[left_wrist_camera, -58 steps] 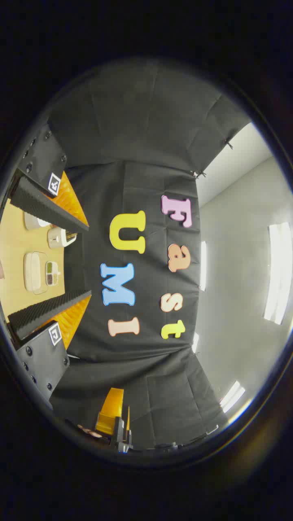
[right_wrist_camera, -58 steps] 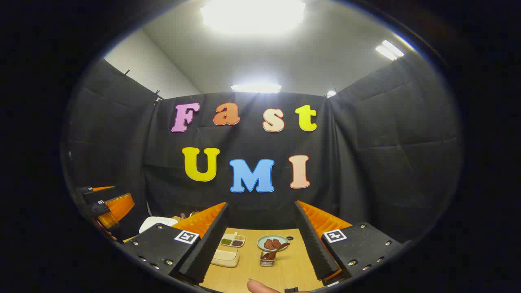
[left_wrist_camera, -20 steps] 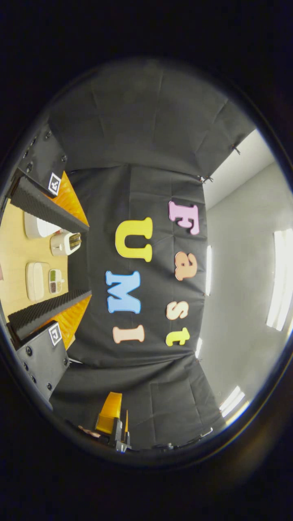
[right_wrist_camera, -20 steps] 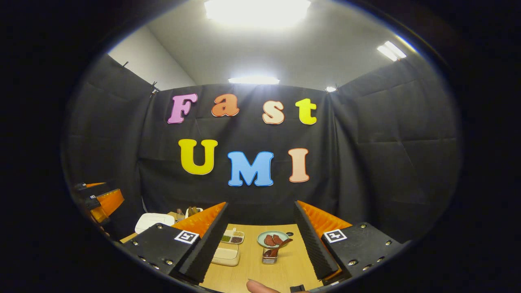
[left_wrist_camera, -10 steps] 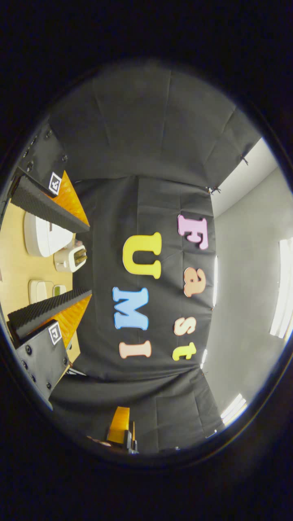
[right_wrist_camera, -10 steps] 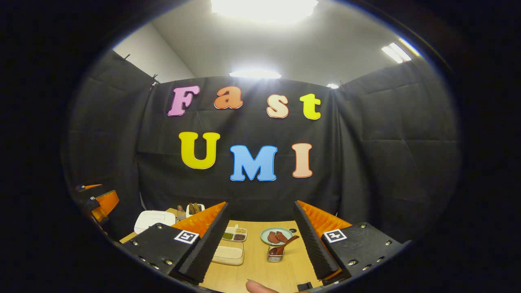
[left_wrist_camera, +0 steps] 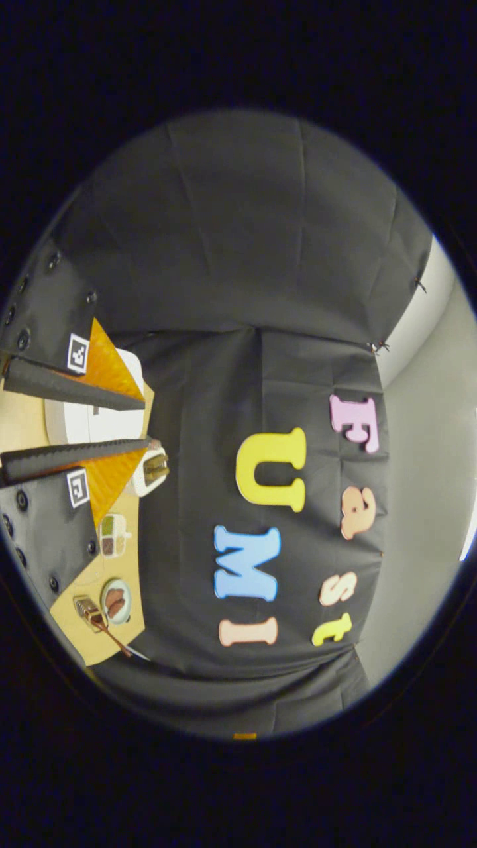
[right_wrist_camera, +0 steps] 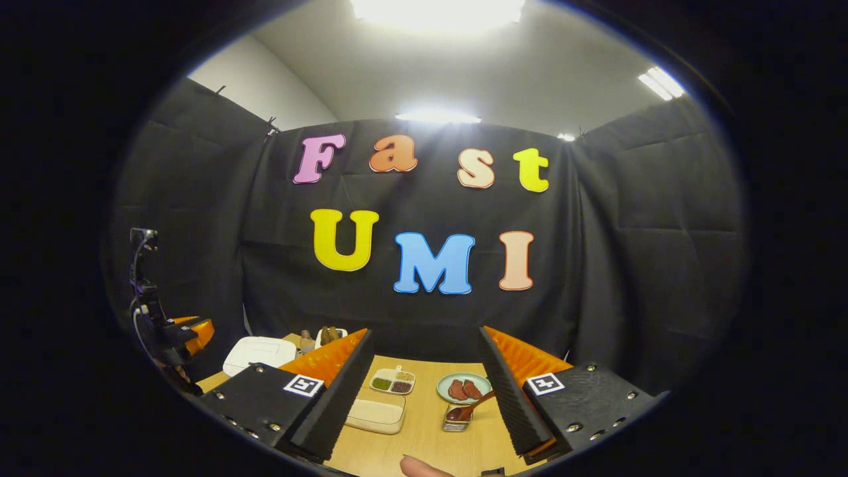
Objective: Close the left gripper, press the button to open the rice cooker; take a wooden spoon from the chopstick holder with the right hand, scoop a spoonful of rice and pour it into the rice cooker, then put the wooden spoon back into the chopstick holder.
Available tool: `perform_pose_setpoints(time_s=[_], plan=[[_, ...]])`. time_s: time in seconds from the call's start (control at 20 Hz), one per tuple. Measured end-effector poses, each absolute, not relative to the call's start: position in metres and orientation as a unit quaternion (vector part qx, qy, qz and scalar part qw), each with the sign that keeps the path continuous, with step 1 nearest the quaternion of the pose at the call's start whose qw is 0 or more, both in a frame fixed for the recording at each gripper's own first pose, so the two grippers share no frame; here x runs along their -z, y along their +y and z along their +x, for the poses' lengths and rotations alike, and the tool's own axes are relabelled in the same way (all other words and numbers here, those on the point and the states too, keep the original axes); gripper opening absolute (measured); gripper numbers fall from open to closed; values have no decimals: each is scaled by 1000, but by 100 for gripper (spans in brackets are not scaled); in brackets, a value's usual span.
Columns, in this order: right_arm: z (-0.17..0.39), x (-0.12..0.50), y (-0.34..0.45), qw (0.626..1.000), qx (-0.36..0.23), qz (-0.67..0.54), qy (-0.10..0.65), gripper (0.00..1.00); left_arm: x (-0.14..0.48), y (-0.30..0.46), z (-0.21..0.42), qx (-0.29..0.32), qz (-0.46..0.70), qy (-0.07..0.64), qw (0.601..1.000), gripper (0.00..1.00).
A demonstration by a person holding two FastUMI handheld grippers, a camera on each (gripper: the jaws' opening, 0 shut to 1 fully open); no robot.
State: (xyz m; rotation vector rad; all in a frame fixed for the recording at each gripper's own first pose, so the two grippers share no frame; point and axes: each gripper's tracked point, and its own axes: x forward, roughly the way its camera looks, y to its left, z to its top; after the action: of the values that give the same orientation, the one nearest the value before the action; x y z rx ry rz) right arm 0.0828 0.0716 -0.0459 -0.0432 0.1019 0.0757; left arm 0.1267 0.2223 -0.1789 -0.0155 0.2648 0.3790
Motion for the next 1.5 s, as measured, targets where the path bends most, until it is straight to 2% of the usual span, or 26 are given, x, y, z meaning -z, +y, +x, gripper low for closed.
perform_pose_setpoints(time_s=[0.15, 0.2, 0.4, 0.45, 0.8, 0.85, 1.0, 1.15, 1.35, 1.5], plan=[[84, 50, 69, 998, -32, -12, 61, 95, 225, 233, 160, -189, -31, 165, 967, 14], [82, 45, 70, 998, -24, -12, 57, 96, 246, 233, 171, -177, -39, 183, 966, 12], [74, 43, 81, 998, 17, -26, 61, 96, 351, 261, 217, -192, -46, 290, 936, 14], [74, 46, 84, 997, 23, -29, 68, 96, 371, 267, 225, -198, -45, 306, 930, 10], [73, 56, 105, 993, 38, -42, 100, 95, 425, 276, 247, -198, -36, 347, 916, 7], [74, 55, 106, 993, 40, -40, 100, 96, 432, 276, 244, -204, -42, 358, 910, 10], [72, 58, 110, 993, 39, -45, 101, 95, 425, 279, 247, -208, -8, 338, 918, 10], [70, 59, 111, 993, 39, -44, 100, 95, 425, 277, 250, -204, -7, 348, 915, 10], [67, 60, 106, 994, 42, -41, 97, 95, 391, 280, 256, -205, -12, 289, 935, 7], [67, 63, 102, 994, 41, -34, 99, 95, 356, 285, 261, -212, 0, 243, 946, 10]])
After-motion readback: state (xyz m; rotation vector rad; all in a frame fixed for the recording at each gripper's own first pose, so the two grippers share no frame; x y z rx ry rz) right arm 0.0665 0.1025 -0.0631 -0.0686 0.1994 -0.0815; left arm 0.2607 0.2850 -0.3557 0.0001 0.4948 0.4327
